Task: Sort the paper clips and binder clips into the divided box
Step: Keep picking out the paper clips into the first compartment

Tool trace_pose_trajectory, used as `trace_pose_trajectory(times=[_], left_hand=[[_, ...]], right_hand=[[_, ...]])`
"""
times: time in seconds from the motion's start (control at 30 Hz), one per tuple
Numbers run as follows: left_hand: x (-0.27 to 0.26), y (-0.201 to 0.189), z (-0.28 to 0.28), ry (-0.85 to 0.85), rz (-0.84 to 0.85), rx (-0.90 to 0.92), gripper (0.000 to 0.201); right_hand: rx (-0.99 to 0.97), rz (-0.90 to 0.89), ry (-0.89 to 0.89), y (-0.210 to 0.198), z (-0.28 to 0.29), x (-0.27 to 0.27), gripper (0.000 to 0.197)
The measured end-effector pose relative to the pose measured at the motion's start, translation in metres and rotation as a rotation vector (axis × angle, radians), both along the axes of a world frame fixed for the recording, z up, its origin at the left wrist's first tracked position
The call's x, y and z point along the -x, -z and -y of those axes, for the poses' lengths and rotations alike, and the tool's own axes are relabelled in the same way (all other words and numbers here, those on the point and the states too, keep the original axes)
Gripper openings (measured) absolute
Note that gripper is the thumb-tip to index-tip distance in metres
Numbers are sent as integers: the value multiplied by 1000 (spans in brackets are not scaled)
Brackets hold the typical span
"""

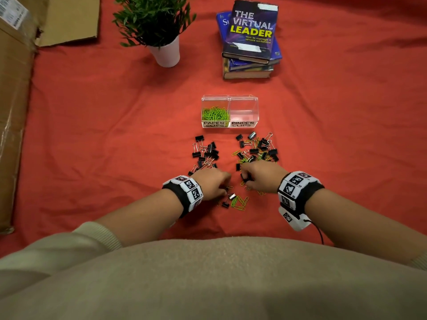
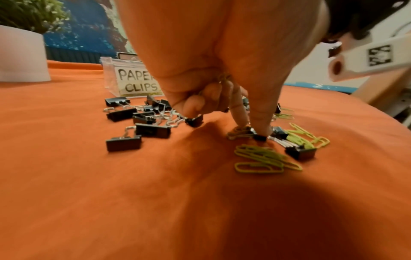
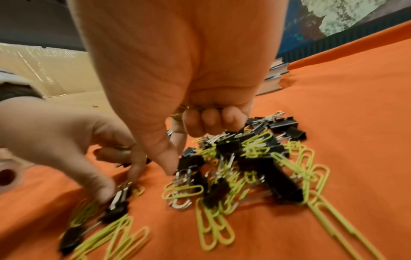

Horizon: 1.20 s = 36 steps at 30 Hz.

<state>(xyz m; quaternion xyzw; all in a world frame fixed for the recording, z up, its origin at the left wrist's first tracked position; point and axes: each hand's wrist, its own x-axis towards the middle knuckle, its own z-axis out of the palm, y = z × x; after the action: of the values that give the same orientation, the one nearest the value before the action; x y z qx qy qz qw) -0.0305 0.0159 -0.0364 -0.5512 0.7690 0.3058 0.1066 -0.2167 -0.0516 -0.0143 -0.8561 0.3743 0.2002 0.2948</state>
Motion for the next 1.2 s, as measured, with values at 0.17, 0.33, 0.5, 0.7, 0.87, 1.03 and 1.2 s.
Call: trace_pose_trajectory(times=[0.17, 0.33, 0.5, 0.7, 0.87, 1.03, 1.2], left_hand=[[-10, -5, 12, -82, -19, 47, 22], [-18, -7, 18, -202, -39, 63, 16], [-6, -7, 12, -110, -58, 117, 22], [12, -2, 10, 39, -20, 74, 26], [14, 1, 13, 82, 54, 70, 22], [11, 1, 10, -24, -29, 18, 19], [-2, -13, 11, -404, -325, -96, 7]], right_hand=[[-71, 18, -145, 2, -20, -7, 21], [-100, 19, -213, 7, -29, -6, 32], [-69, 33, -245, 9, -28, 2, 39], [-58, 25, -245, 14, -25, 12, 25], [-56, -21, -199, 18, -27, 11, 17], [-141, 128, 7, 14, -27, 14, 12], [-311, 240, 379, 3, -15, 20, 15]])
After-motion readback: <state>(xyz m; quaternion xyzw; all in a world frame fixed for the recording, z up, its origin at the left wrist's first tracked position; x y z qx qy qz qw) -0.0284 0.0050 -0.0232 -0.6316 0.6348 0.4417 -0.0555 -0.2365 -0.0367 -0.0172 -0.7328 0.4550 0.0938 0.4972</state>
